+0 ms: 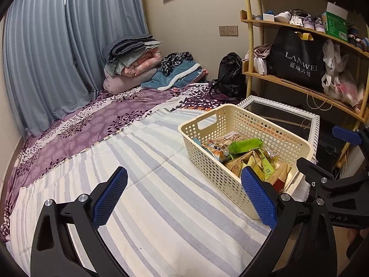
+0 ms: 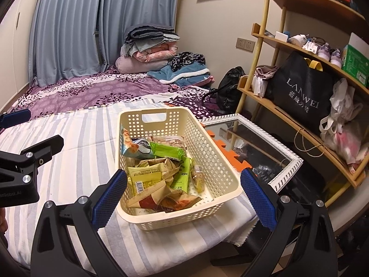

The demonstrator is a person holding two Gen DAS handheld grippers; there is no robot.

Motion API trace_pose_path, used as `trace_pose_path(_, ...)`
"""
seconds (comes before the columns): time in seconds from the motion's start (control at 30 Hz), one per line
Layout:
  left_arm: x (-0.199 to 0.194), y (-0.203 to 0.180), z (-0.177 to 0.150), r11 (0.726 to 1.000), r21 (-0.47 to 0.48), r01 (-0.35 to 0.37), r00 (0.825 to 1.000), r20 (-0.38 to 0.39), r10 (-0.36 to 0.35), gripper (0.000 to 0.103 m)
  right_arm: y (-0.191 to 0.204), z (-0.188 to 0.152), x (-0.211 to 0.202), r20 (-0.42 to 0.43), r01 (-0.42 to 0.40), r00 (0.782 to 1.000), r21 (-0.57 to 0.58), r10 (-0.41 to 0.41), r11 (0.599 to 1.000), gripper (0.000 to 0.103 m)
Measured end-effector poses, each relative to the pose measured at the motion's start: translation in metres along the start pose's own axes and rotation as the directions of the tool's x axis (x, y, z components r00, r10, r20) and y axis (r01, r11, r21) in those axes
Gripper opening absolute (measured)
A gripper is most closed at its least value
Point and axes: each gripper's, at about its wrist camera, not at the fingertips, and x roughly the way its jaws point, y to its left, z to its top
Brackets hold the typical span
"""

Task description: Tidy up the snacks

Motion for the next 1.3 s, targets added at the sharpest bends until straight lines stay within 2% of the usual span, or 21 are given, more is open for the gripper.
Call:
trace_pose_path(0.1,-0.003,-0.002,-0.001,1.0,0.01,-0.003,1.0,0.007,0.003,0.1,-0.001,-0.002,-0.002,0.0,0.018,1.0,-0.006,-0.018,1.0,0.098)
trace_pose_path(0.43,0.012,0.001,-0.009,1.0,-0.026,-0.012,0.997,-0.079,0.01,0.1,-0.001,-0.009,-0.001,-0.015,0.04,0.999,-0.015,-0.04,0.999,0.098)
trace_pose_path(0.67,0.018,-0.007,-0.014,0.996,0.038,-0.086,0.992,-0.092,0.089,0.1,-0.001,-0.013,0.002,-0.024,0.04,0.999,-0.019,-0.041,0.999,0.098)
trace_pose_path(1.3,0.033,-0.019,-0.015,0.991,0.093,-0.093,0.986,-0.129,0.105,0.1,-0.007,-0.018,0.02,-0.057,0.023,0.998,0.001,-0.023,1.0,0.098)
